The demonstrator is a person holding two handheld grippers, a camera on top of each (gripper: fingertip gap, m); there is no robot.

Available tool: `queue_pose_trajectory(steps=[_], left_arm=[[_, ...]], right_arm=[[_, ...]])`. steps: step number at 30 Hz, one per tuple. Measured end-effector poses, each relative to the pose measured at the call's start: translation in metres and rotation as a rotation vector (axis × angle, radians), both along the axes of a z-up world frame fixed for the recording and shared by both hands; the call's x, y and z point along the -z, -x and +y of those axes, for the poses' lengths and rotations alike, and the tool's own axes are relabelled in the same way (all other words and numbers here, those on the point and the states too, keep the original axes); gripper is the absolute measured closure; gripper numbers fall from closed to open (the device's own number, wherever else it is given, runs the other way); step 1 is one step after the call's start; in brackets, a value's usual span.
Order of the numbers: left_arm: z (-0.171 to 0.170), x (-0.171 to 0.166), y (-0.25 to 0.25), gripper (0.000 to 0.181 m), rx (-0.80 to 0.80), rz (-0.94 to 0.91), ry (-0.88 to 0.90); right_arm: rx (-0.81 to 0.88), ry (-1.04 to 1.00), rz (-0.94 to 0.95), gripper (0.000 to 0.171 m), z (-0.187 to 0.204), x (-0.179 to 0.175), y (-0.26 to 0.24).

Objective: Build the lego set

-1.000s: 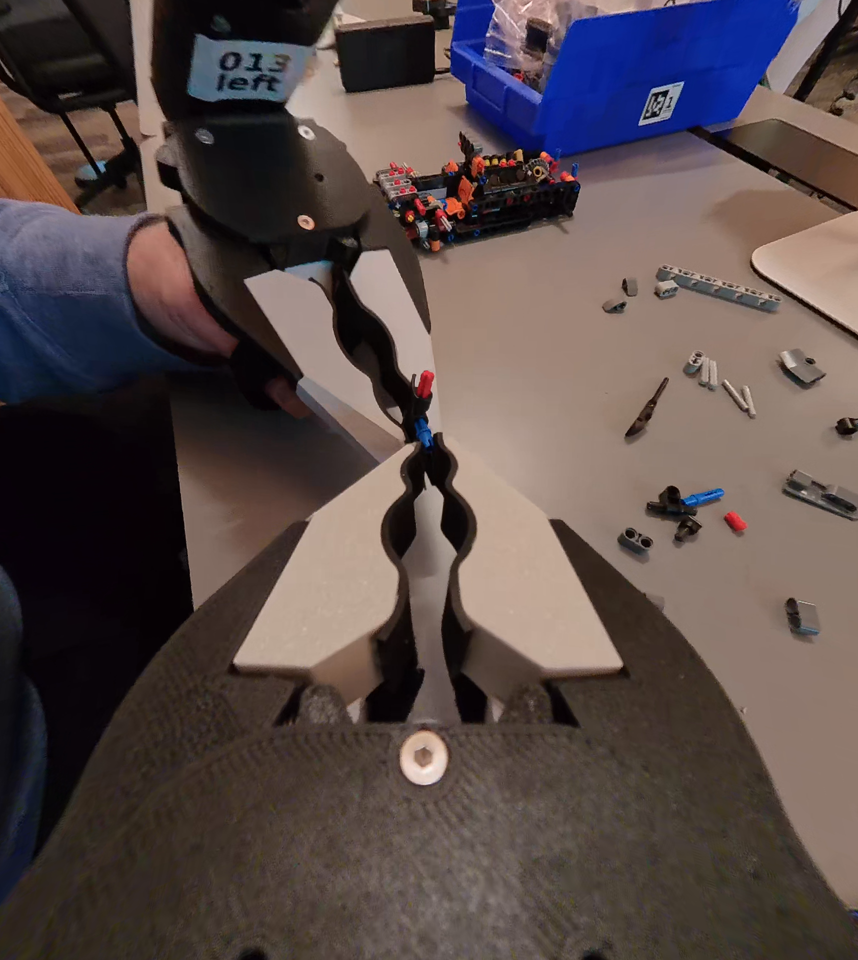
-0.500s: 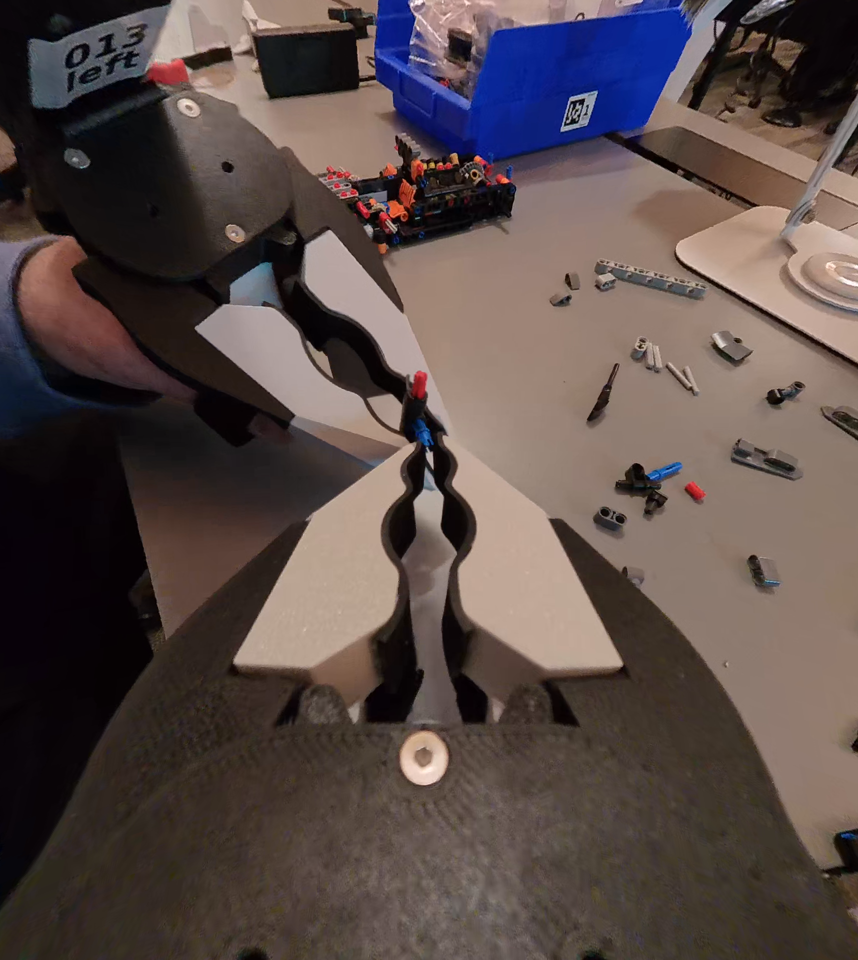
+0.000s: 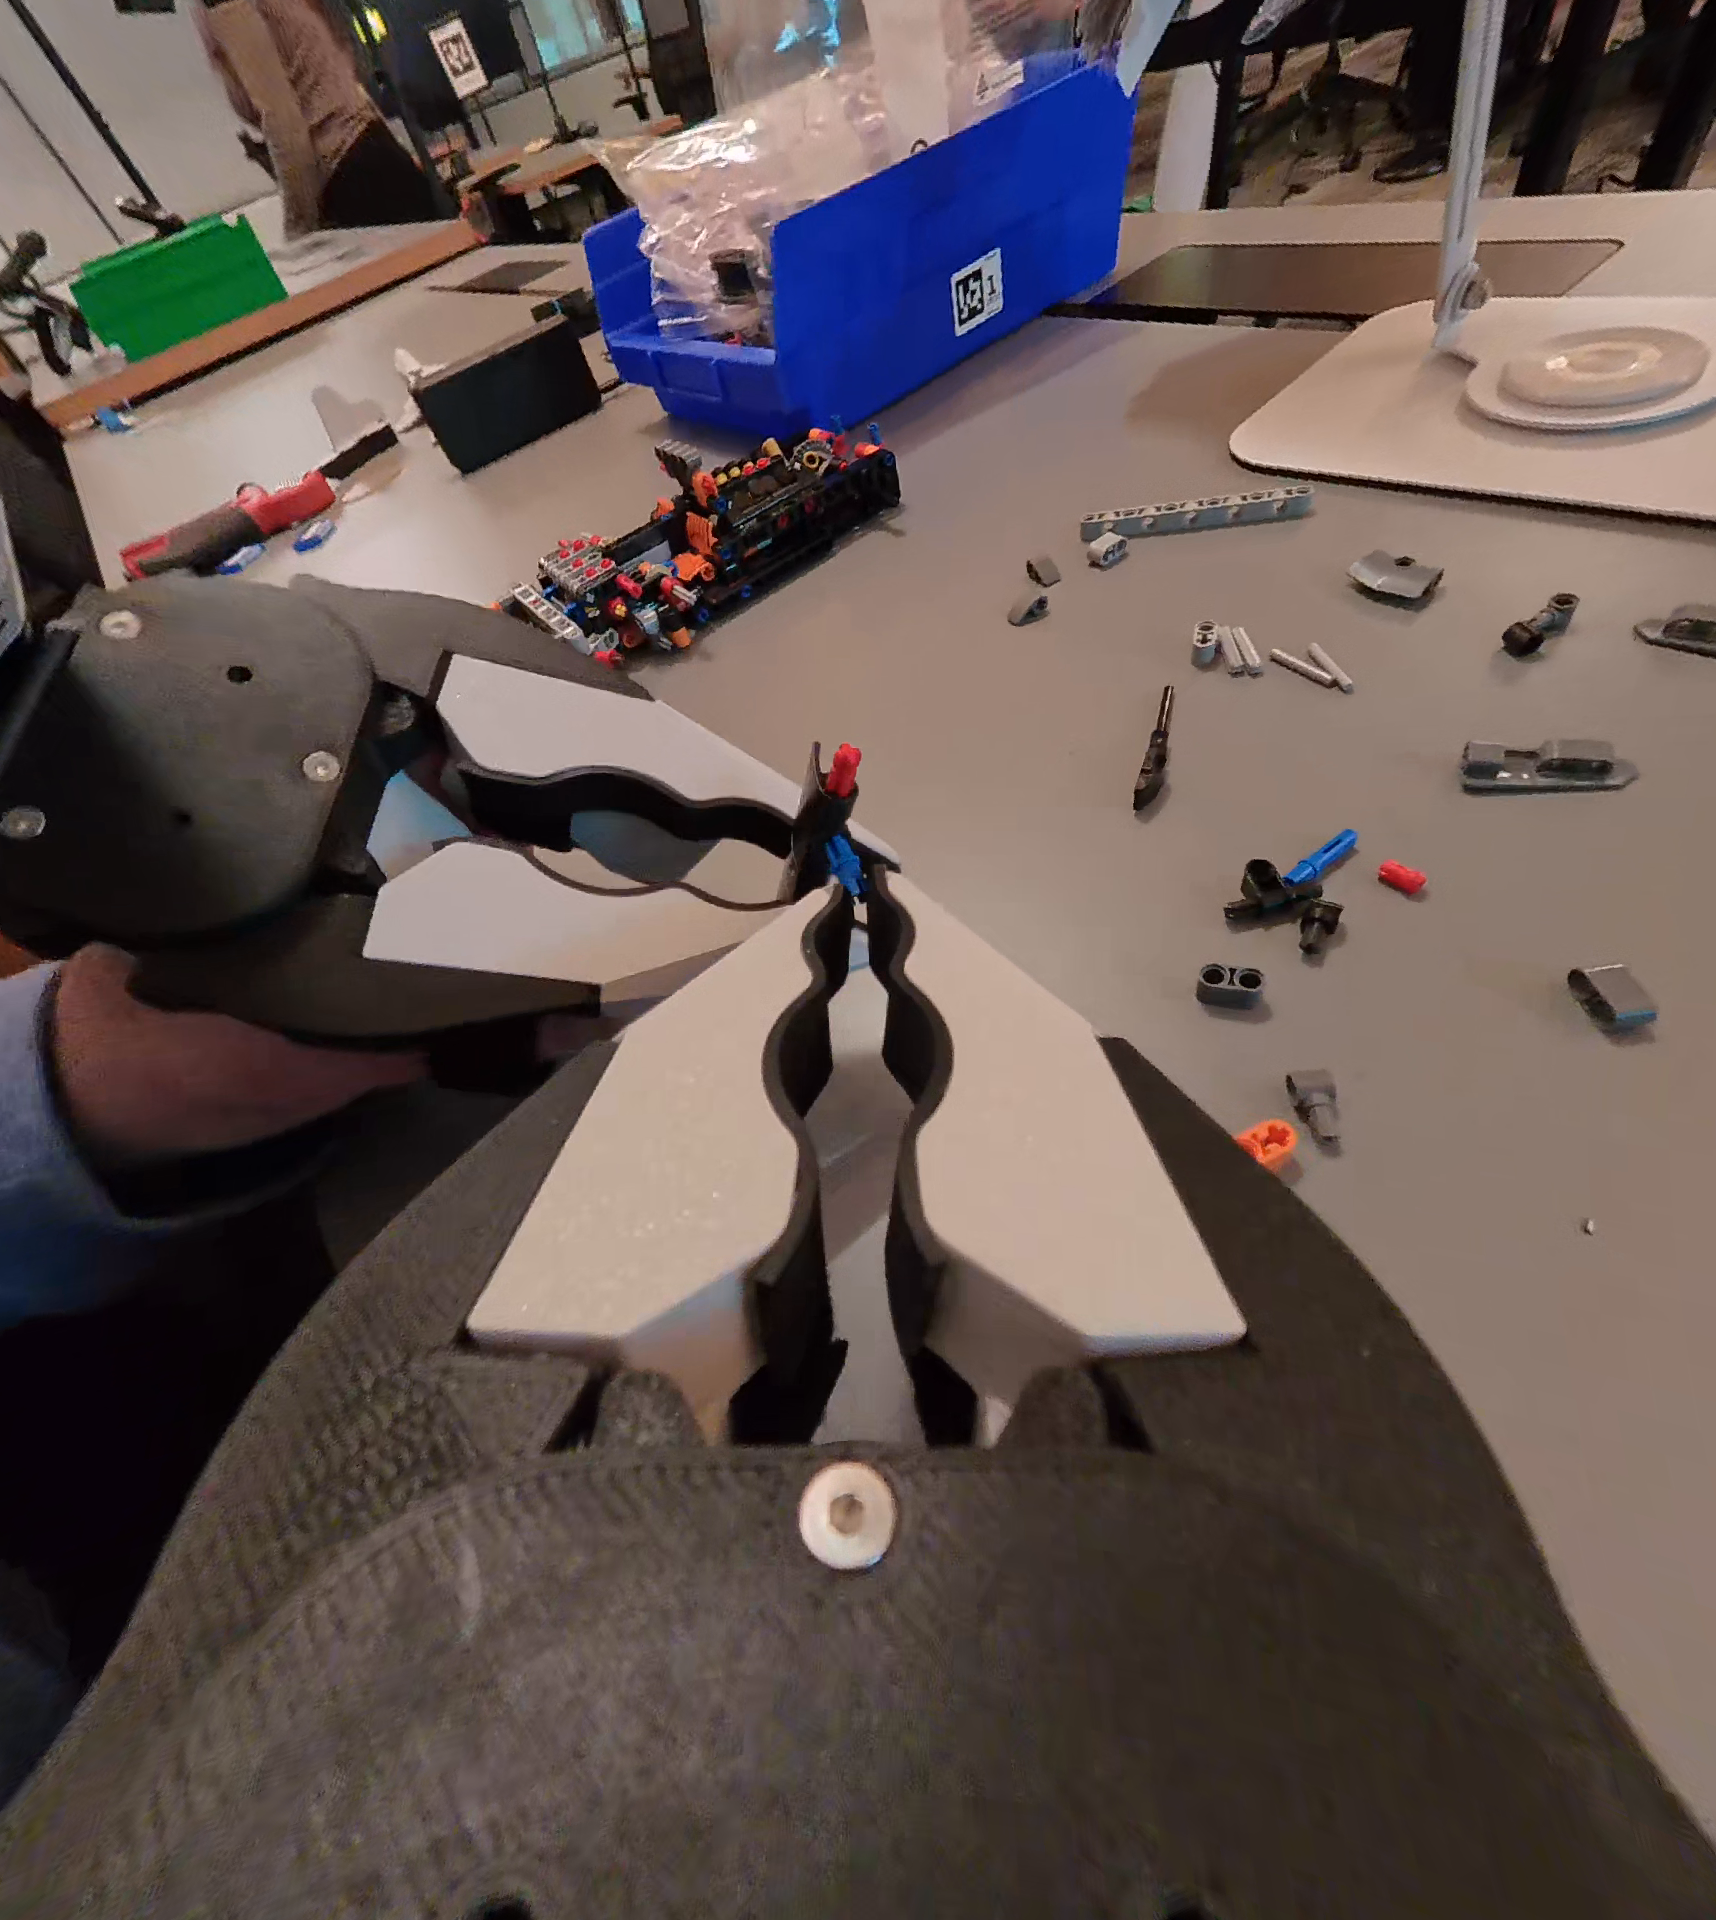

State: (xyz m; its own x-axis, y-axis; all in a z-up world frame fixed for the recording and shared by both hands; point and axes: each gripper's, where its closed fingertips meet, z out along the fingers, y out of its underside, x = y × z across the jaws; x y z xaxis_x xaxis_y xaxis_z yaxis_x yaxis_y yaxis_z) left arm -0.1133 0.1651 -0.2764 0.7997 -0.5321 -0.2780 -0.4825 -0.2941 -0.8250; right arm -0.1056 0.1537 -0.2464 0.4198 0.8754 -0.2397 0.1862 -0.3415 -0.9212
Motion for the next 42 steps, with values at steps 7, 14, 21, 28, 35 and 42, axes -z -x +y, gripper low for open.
queue_pose_trajectory(steps=[7, 14, 21, 28, 35, 42], left_arm=[[0.006, 0.004, 0.004, 0.166, -0.014, 0.175, -0.058], [0.012, 0.006, 0.008, 0.167, 0.001, 0.268, -0.055], [0.013, 0.012, 0.009, 0.167, -0.009, 0.259, -0.006], [0.014, 0.017, 0.009, 0.167, 0.006, 0.235, 0.028], [0.002, 0.019, -0.008, 0.167, 0.215, 0.037, 0.167], [-0.039, 0.002, -0.038, 0.167, 0.649, -0.193, 0.304]], right_arm=[[0.016, 0.017, -0.008, 0.171, 0.004, 0.007, -0.001], [0.016, 0.026, -0.030, 0.171, 0.006, 0.011, 0.000], [0.014, 0.008, -0.061, 0.170, 0.006, 0.014, 0.000], [-0.024, 0.017, -0.066, 0.168, 0.004, 0.015, 0.002], [-0.183, -0.085, -0.047, 0.146, -0.007, 0.001, -0.004], [-0.538, -0.112, 0.068, 0.129, -0.026, -0.018, -0.010]])
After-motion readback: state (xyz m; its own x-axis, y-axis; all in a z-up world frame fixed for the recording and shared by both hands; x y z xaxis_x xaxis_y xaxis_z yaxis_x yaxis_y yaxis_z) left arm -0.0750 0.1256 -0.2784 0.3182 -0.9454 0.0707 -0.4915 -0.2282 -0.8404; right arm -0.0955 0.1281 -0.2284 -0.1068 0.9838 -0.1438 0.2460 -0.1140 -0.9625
